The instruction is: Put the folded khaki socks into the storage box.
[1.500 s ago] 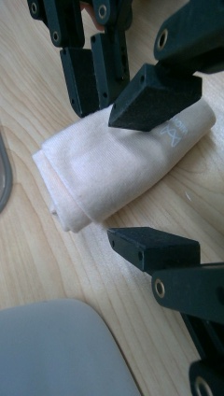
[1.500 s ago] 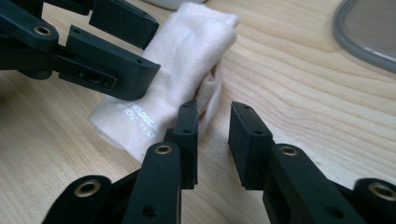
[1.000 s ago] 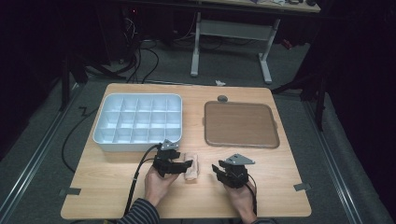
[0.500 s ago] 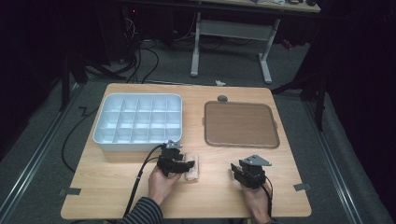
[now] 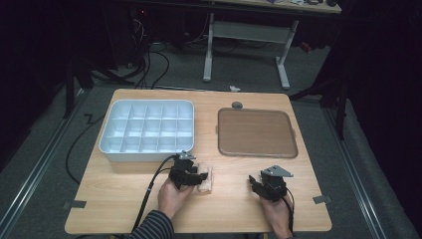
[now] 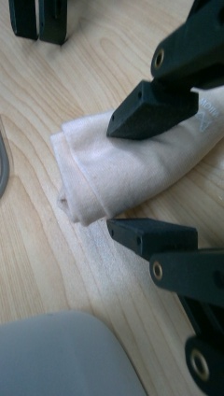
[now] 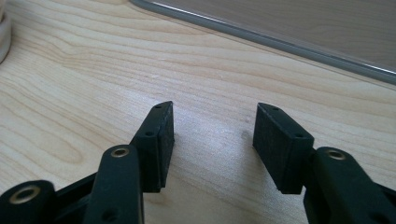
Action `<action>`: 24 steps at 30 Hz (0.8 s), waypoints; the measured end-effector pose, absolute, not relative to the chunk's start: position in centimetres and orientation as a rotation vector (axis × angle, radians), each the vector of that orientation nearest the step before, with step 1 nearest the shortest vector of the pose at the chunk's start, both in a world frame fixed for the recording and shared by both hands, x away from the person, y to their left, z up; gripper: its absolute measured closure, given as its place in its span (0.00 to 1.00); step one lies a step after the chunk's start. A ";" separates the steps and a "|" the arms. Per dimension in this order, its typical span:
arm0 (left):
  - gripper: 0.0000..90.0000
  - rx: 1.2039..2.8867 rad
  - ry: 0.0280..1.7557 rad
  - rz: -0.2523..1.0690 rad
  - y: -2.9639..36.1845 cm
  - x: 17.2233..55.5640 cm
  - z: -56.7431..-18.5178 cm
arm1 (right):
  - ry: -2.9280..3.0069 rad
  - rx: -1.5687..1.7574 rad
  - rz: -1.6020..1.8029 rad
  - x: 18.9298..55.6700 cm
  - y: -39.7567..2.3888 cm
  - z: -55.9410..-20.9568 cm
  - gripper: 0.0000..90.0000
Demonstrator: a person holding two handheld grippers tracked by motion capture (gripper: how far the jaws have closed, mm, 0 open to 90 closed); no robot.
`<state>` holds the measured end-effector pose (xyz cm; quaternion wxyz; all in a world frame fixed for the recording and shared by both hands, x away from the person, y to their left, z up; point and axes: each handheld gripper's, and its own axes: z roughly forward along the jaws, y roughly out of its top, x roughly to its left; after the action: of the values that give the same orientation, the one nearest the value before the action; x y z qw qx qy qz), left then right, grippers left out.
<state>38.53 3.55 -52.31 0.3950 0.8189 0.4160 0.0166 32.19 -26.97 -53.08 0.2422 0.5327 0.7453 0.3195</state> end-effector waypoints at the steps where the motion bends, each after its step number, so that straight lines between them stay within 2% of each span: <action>1: 0.58 2.074 1.057 0.033 3.5 38.6 -52.3 | 2.037 1.460 0.875 32.2 -27.0 -53.1 0.52; 14: 0.80 2.068 1.020 -0.033 3.8 38.5 -52.1 | 2.042 1.452 0.873 32.3 -26.9 -53.1 0.50; 21: 0.83 2.068 0.999 -0.093 3.8 38.5 -52.0 | 2.040 1.456 0.871 32.3 -26.9 -53.1 0.48; 24: 0.83 2.089 0.974 -0.074 3.9 38.2 -51.6 | 2.041 1.457 0.871 32.3 -26.9 -53.1 0.47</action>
<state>38.24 3.92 -51.56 0.4056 0.8280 0.3860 -0.0294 32.34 -26.90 -53.11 0.2411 0.5327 0.7461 0.3184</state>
